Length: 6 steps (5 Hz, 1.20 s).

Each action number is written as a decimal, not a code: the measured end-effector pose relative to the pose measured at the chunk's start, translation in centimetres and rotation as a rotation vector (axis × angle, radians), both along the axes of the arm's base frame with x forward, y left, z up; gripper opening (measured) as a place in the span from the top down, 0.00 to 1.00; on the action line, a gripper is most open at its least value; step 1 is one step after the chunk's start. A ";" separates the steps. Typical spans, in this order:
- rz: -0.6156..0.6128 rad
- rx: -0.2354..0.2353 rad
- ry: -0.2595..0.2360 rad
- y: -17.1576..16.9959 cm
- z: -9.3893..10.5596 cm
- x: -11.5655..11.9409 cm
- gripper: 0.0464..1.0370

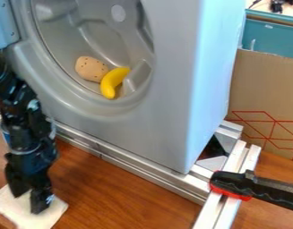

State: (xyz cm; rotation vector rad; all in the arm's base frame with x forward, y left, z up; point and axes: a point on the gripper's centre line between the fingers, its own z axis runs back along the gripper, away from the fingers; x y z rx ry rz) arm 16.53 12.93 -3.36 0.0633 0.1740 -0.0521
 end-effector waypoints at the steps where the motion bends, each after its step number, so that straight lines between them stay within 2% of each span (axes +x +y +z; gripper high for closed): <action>1: -0.052 0.011 -0.003 -0.5 -0.4 -1.5 0.04; 2: -0.055 0.022 -0.009 -0.4 -0.4 -1.4 0.04; 3: -0.005 -0.015 -0.015 -0.3 0.0 -0.6 0.04; 4: 0.080 -0.019 -0.095 1.7 3.7 1.2 0.04; 5: 0.102 -0.012 -0.095 2.4 6.7 1.2 0.04; 6: 0.084 0.027 -0.108 2.4 9.3 0.6 0.04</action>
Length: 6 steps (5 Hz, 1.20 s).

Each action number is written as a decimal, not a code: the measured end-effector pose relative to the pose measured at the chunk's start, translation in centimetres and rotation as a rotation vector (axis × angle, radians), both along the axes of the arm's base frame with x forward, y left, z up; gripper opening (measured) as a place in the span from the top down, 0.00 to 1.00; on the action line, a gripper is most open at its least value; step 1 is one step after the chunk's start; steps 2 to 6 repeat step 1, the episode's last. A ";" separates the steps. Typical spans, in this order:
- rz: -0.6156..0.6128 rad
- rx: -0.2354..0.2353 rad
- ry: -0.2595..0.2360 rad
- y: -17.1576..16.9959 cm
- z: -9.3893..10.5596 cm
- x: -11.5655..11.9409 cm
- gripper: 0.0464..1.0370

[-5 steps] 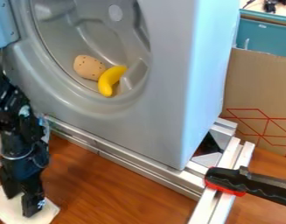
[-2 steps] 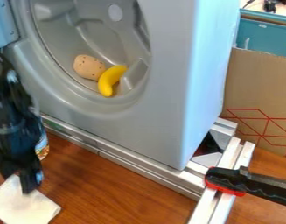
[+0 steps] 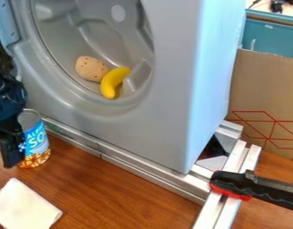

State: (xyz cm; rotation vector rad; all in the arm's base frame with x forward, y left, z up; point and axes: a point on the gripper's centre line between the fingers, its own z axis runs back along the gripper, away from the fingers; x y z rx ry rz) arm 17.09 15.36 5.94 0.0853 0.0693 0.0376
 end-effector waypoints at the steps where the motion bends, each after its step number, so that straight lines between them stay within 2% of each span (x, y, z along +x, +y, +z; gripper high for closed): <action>1: -0.016 0.028 0.028 -0.5 -0.1 0.0 0.04; 6: -0.016 0.028 0.028 -0.5 -0.1 0.0 0.04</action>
